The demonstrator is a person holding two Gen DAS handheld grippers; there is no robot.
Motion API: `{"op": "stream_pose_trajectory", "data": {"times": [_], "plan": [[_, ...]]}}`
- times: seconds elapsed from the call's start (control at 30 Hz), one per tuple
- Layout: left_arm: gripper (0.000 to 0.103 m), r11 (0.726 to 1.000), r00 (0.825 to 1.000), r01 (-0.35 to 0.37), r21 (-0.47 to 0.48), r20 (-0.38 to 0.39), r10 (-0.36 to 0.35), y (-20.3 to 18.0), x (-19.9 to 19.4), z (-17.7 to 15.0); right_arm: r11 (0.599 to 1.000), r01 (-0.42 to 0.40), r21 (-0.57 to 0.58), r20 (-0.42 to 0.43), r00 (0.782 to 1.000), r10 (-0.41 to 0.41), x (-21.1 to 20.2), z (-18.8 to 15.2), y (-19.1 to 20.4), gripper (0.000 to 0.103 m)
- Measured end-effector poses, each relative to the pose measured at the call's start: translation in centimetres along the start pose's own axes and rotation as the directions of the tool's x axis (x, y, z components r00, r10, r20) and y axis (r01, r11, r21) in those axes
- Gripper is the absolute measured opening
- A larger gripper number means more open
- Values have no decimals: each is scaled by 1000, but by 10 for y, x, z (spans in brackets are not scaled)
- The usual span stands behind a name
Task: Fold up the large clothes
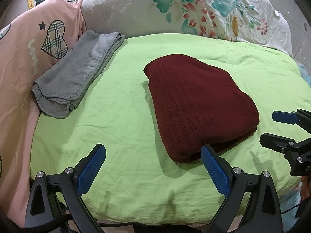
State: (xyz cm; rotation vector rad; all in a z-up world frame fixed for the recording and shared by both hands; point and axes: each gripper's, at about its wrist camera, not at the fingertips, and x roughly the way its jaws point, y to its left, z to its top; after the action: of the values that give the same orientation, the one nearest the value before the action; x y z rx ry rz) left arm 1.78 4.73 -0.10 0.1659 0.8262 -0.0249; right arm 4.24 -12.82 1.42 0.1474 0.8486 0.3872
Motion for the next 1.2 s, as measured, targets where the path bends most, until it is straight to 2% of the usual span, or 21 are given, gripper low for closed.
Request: {"op": "stream_pose_trajectory", "data": {"times": [1.2], "plan": [[99, 1000, 1000, -2, 5, 7, 2, 3, -2, 8, 1000, -9, 9, 6, 1000, 9, -2, 0, -4, 83]]}}
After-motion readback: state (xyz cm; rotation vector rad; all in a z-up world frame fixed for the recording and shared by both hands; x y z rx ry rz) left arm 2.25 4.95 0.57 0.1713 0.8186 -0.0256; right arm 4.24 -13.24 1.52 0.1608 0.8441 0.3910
